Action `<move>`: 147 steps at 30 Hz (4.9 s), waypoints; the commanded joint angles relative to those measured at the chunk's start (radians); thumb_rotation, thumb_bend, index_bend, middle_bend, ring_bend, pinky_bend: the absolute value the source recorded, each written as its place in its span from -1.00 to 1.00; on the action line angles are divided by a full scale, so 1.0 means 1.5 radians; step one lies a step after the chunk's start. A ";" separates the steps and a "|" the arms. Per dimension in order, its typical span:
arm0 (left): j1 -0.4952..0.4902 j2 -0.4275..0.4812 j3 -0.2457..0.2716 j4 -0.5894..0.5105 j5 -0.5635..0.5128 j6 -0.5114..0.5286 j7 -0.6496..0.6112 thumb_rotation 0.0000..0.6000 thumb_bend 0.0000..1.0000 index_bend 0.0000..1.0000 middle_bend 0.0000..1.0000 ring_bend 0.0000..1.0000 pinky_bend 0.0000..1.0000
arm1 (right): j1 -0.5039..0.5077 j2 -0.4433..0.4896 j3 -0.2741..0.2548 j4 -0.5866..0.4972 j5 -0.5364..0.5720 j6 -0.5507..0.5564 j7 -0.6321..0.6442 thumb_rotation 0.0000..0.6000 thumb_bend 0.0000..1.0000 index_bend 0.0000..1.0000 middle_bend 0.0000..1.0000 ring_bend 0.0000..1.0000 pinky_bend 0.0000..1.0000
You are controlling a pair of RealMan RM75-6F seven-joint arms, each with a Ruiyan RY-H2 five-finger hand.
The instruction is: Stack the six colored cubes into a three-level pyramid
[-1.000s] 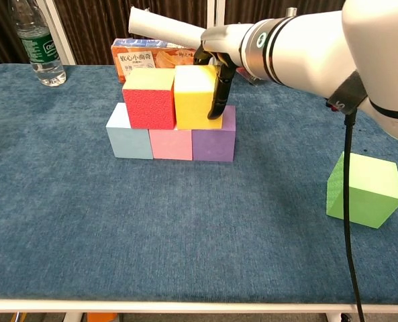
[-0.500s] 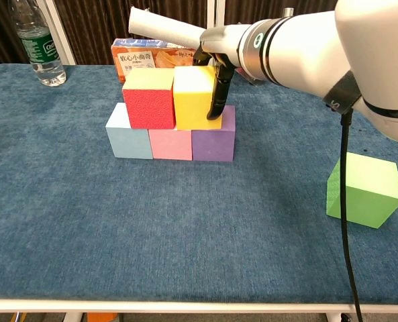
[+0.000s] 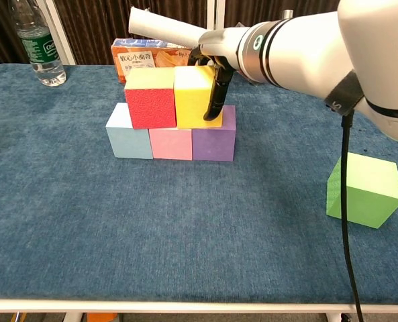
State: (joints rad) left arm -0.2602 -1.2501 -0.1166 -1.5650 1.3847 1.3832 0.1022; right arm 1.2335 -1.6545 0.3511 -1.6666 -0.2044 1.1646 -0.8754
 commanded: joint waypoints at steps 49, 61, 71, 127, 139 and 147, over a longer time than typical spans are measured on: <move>0.007 0.025 -0.004 -0.037 -0.017 -0.006 0.014 1.00 -1.00 -0.71 -0.78 -0.91 -0.87 | -0.054 0.072 -0.028 0.060 -0.136 -0.114 0.153 1.00 -0.97 -0.97 -0.89 -1.00 -1.00; 0.005 0.025 -0.004 -0.032 -0.017 -0.012 0.010 1.00 -1.00 -0.71 -0.78 -0.91 -0.87 | -0.047 0.055 -0.034 0.062 -0.140 -0.111 0.153 1.00 -0.97 -0.97 -0.89 -1.00 -1.00; 0.007 0.026 -0.002 -0.034 -0.014 -0.009 0.009 1.00 -1.00 -0.71 -0.78 -0.91 -0.87 | -0.076 0.134 -0.048 -0.041 -0.155 -0.081 0.147 1.00 -0.97 -0.97 -0.89 -1.00 -1.00; 0.022 0.038 -0.004 -0.041 -0.031 -0.004 0.003 1.00 -1.00 -0.71 -0.78 -0.91 -0.87 | 0.134 -0.008 -0.062 0.120 -0.142 -0.174 0.060 1.00 -0.97 -0.40 -0.91 -1.00 -1.00; 0.021 0.035 -0.003 -0.034 -0.028 -0.006 0.001 1.00 -1.00 -0.71 -0.78 -0.91 -0.87 | 0.137 -0.008 -0.066 0.111 -0.105 -0.144 0.034 1.00 -0.97 -0.40 -0.90 -1.00 -1.00; 0.021 0.033 -0.003 -0.031 -0.029 -0.007 -0.002 1.00 -1.00 -0.71 -0.78 -0.91 -0.87 | 0.134 -0.012 -0.058 0.106 -0.113 -0.138 0.042 1.00 -0.97 -0.49 -0.90 -1.00 -1.00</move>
State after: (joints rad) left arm -0.2287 -1.2004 -0.1219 -1.6114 1.3420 1.3733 0.0989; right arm 1.4360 -1.6712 0.2621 -1.5082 -0.3700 0.9565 -0.8155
